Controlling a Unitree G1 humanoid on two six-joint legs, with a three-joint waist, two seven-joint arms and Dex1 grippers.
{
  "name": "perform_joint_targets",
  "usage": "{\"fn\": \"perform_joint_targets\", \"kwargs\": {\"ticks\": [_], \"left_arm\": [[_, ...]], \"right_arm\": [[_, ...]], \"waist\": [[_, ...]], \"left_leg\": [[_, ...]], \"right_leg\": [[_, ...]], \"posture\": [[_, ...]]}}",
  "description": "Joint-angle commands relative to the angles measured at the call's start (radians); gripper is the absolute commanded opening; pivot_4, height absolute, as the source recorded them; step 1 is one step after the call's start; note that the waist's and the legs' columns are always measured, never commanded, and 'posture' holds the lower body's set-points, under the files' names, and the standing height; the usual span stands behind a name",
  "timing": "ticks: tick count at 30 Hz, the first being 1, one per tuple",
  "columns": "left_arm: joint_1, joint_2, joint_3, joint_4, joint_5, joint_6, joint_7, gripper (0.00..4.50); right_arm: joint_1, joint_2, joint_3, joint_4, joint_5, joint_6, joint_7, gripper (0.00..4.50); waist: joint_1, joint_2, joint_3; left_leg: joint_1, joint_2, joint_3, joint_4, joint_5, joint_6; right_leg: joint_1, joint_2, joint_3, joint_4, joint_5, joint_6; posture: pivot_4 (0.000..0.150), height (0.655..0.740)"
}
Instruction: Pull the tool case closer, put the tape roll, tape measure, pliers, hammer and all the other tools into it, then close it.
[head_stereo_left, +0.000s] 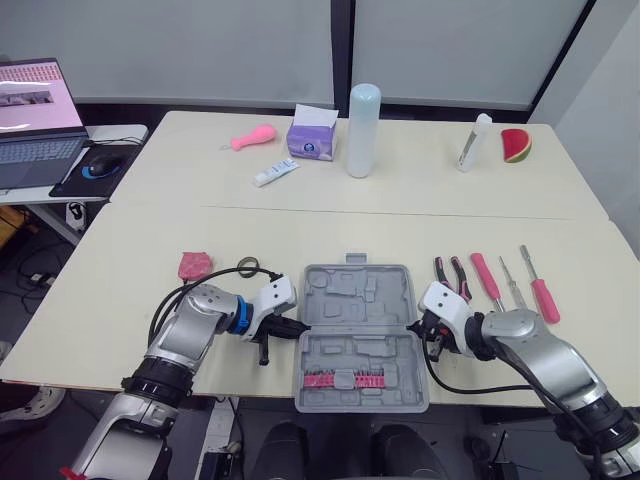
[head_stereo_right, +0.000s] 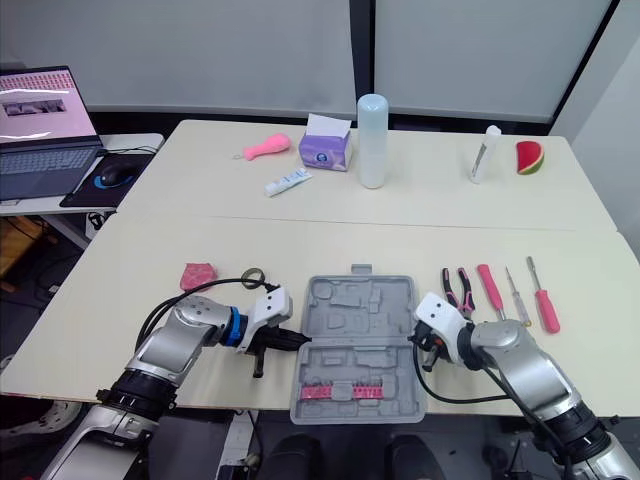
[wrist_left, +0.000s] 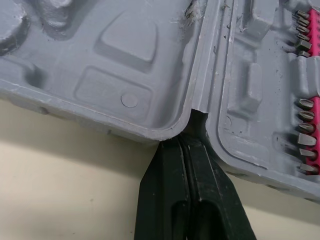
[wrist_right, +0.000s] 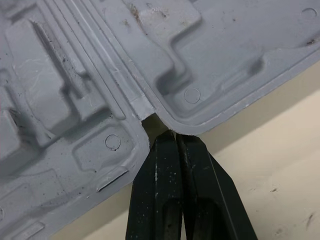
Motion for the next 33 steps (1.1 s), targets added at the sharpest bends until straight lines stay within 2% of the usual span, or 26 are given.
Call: {"fn": "perform_joint_targets", "kwargs": {"ticks": [1,33], "left_arm": [[0.006,0.008,-0.021,-0.023,-0.017,-0.011,-0.006,0.00],[-0.010,0.018,-0.055,0.003,-0.020,-0.034,0.007,0.00]], "right_arm": [[0.006,-0.010,0.005,-0.048,0.021,-0.002,0.014,0.01],[0.047,-0.023,-0.002,-0.077,0.050,0.057,-0.010,0.01]], "waist": [[0.000,0.000,0.000],[0.001,0.000,-0.001]], "left_leg": [[0.000,0.000,0.000,0.000,0.000,0.000],[0.001,0.000,-0.002,0.000,0.000,0.000]], "right_leg": [[0.000,0.000,0.000,0.000,0.000,0.000],[0.002,0.000,-0.001,-0.001,0.000,0.000]], "posture": [[0.150,0.6921],[0.150,0.6921]]}}
